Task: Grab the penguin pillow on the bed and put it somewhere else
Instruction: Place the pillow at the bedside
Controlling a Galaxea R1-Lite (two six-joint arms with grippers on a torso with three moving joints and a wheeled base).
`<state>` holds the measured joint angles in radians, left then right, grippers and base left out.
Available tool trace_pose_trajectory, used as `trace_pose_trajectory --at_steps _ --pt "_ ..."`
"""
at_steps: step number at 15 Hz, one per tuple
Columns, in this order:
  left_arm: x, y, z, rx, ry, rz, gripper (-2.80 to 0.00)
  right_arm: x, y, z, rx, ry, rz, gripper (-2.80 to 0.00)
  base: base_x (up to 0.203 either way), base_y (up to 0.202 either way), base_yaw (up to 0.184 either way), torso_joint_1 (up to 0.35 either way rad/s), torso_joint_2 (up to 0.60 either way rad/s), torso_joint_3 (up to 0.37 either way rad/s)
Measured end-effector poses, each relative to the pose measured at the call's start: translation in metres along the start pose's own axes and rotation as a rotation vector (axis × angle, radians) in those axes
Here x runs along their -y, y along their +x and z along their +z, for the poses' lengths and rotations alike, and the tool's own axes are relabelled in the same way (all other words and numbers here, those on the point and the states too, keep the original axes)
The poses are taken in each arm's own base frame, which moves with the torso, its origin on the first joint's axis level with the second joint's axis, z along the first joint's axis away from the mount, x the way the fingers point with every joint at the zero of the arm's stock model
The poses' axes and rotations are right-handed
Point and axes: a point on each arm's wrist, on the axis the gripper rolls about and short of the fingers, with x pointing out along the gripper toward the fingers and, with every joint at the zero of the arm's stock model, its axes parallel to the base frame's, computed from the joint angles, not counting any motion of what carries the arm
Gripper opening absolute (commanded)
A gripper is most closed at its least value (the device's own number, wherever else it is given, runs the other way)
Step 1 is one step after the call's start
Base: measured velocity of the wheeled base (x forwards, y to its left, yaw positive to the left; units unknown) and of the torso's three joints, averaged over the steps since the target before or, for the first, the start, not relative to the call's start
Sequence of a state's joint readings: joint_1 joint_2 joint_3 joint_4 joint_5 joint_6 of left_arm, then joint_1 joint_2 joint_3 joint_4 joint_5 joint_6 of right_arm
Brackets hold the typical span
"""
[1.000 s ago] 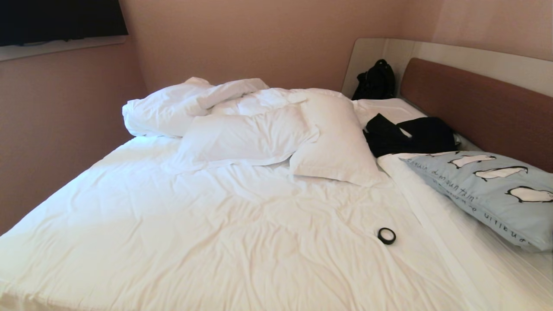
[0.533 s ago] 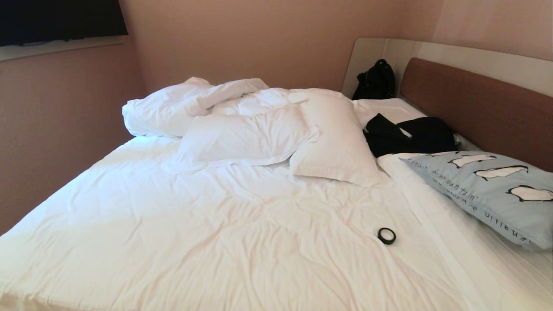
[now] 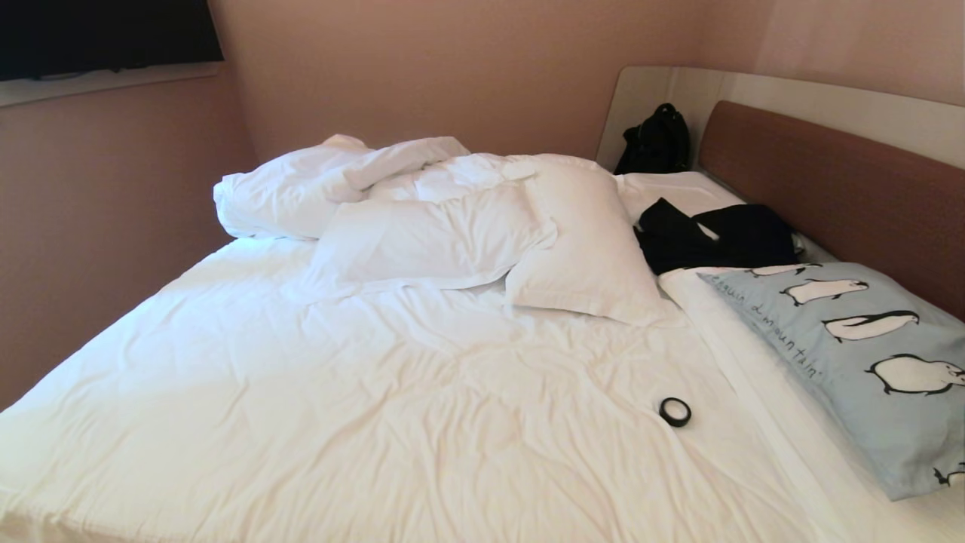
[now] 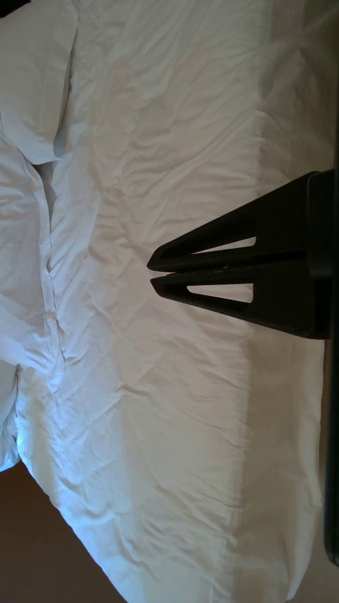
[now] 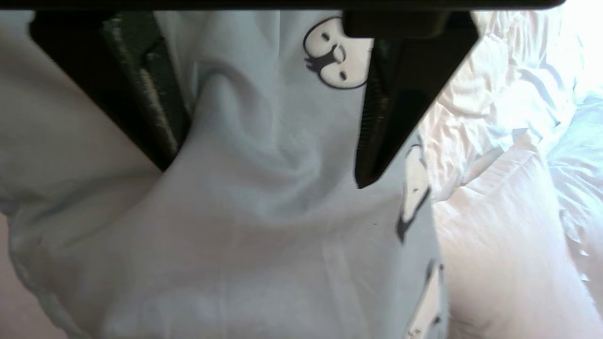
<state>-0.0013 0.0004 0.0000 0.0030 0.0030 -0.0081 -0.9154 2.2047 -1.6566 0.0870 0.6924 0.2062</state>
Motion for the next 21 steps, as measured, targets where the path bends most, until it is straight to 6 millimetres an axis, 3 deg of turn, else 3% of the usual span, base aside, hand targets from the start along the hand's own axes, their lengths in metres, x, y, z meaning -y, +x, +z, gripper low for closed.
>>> trace_pose_trajectory --at_steps 8,10,13,21 --pt "0.000 0.000 0.000 0.000 0.000 0.000 -2.80 -0.013 -0.070 0.020 0.084 0.038 0.114 0.00 0.000 0.000 0.000 0.000 0.00 0.000" --pt "0.000 0.000 0.000 0.000 0.000 -0.001 -2.80 -0.016 -0.077 0.019 0.076 0.043 0.169 0.00 0.000 0.000 0.000 0.000 0.00 0.000" --pt "0.000 0.000 0.000 0.000 0.000 -0.001 -2.80 -0.013 -0.070 0.017 0.052 0.038 0.230 0.00 0.000 0.000 0.000 0.000 0.00 0.000" --pt "0.000 0.000 0.000 0.000 0.000 0.000 -2.80 0.032 -0.020 0.001 0.049 -0.024 0.163 0.00 0.000 0.000 0.000 0.000 0.00 0.000"
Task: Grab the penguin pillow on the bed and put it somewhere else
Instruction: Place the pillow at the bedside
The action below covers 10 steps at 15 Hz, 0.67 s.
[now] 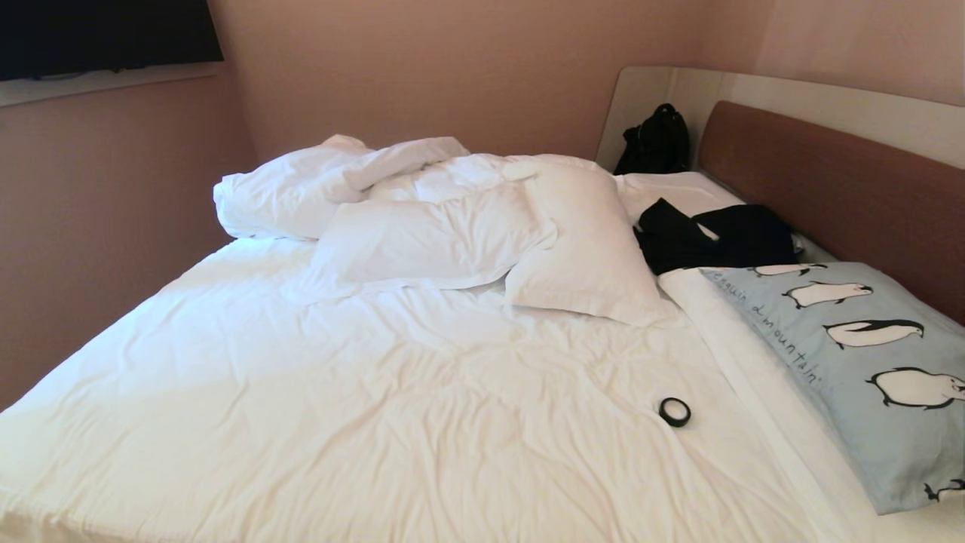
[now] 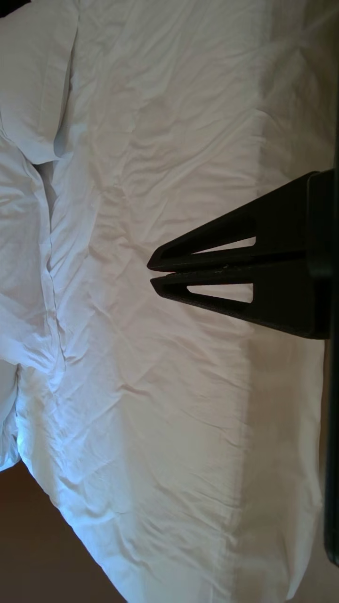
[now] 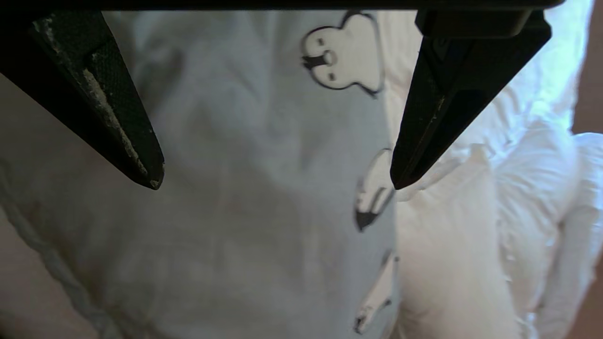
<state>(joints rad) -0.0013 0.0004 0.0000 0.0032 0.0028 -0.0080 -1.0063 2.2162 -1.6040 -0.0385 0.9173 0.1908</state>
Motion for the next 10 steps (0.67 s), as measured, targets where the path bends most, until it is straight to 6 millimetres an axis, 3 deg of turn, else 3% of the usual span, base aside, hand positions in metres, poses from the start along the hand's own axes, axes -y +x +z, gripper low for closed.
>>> trace_pose_trajectory --at_steps 4,10 --pt "0.000 0.000 0.000 0.000 0.000 -0.001 -2.80 -0.004 0.021 -0.011 -0.041 -0.093 -0.096 0.00 0.000 0.000 0.000 0.000 0.00 0.000" --pt "0.000 0.000 0.000 0.000 0.000 0.000 -2.80 -0.024 0.012 -0.012 -0.080 -0.137 -0.241 0.00 0.000 0.000 0.000 0.000 0.00 0.000"
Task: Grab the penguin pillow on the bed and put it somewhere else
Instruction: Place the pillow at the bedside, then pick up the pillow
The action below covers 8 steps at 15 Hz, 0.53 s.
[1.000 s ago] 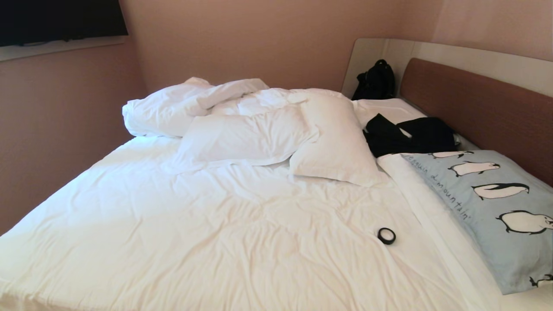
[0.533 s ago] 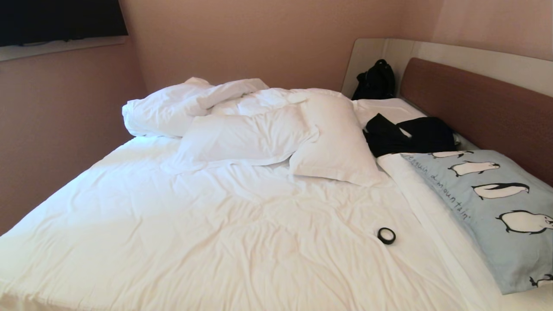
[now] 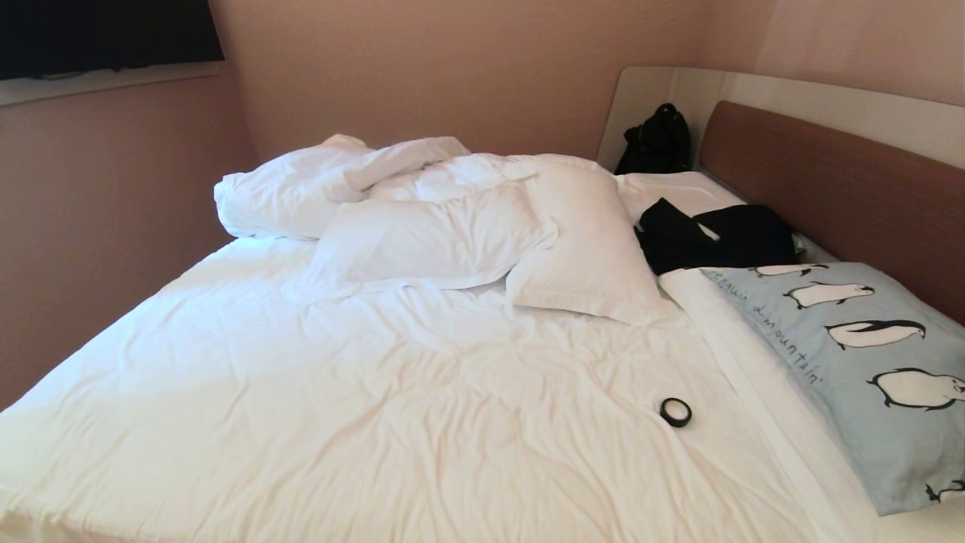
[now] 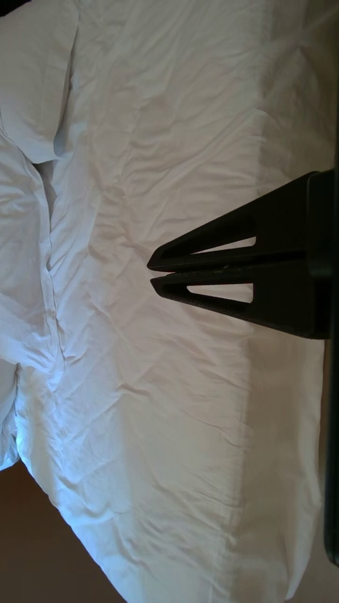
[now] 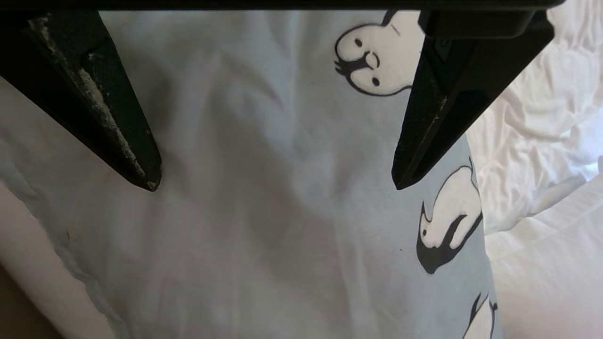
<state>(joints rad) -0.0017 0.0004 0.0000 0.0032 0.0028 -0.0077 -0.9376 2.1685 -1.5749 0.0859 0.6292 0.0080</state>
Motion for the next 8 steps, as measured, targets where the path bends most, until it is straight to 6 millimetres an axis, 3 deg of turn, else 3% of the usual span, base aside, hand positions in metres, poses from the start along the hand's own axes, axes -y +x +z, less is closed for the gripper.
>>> trace_pose_trajectory --at_steps 7,8 --pt "0.000 0.000 0.000 0.000 0.000 0.000 -2.80 -0.019 -0.024 0.003 0.018 0.040 0.048 0.00 0.000 0.000 0.000 0.000 0.00 0.000" --pt "0.000 0.000 0.000 0.000 0.000 0.000 -2.80 -0.023 -0.025 0.004 0.019 0.042 0.070 -2.80 0.000 0.000 0.000 0.000 0.00 0.000"
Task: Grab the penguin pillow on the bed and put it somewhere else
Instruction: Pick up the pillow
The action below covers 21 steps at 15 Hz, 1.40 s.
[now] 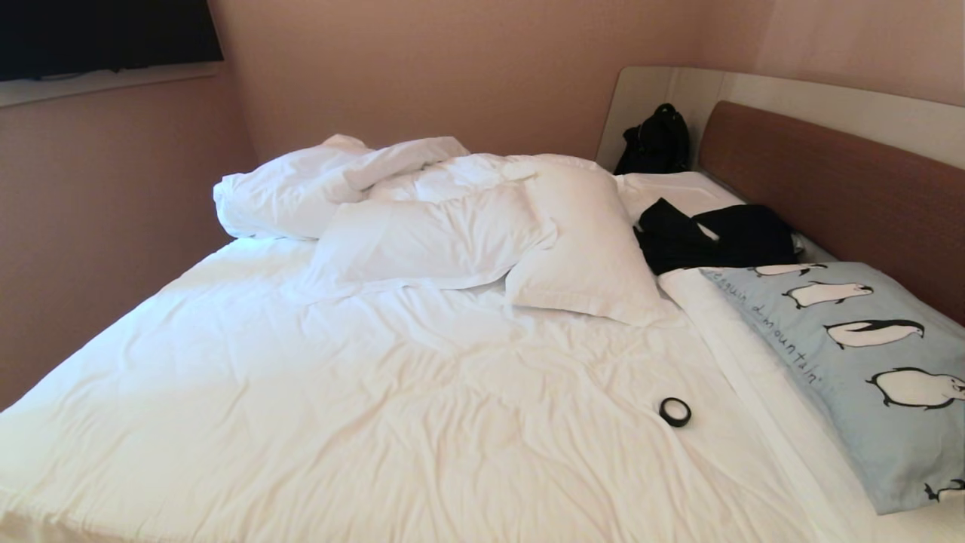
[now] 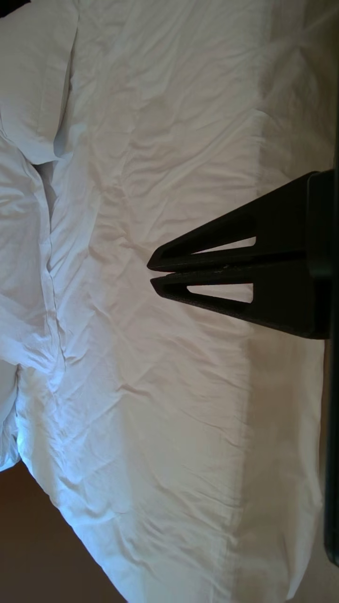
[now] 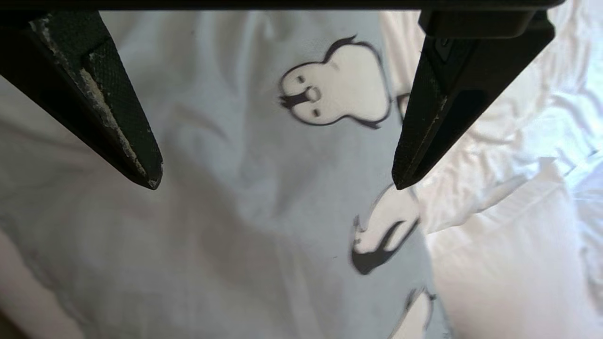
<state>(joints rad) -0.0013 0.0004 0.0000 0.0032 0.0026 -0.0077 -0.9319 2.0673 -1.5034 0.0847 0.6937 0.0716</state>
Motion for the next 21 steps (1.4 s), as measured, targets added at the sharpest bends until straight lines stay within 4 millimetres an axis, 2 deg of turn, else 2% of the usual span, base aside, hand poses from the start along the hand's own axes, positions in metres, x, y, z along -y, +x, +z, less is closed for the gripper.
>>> trace_pose_trajectory --at_steps 10,17,21 --pt "0.000 0.000 0.000 0.000 0.000 0.000 -2.80 -0.032 -0.026 -0.010 -0.014 -0.029 0.219 -2.80 0.000 0.000 0.000 0.000 0.00 0.000" --pt "0.000 0.000 0.000 0.000 -0.001 0.000 -2.80 -0.050 0.002 -0.042 -0.122 -0.117 0.350 -2.80 0.000 0.000 0.000 0.000 0.00 0.000" --pt "0.000 0.000 0.000 0.000 0.000 0.000 -2.80 -0.073 0.007 -0.053 -0.163 -0.157 0.355 -2.80 0.000 0.000 0.000 0.000 0.00 0.000"
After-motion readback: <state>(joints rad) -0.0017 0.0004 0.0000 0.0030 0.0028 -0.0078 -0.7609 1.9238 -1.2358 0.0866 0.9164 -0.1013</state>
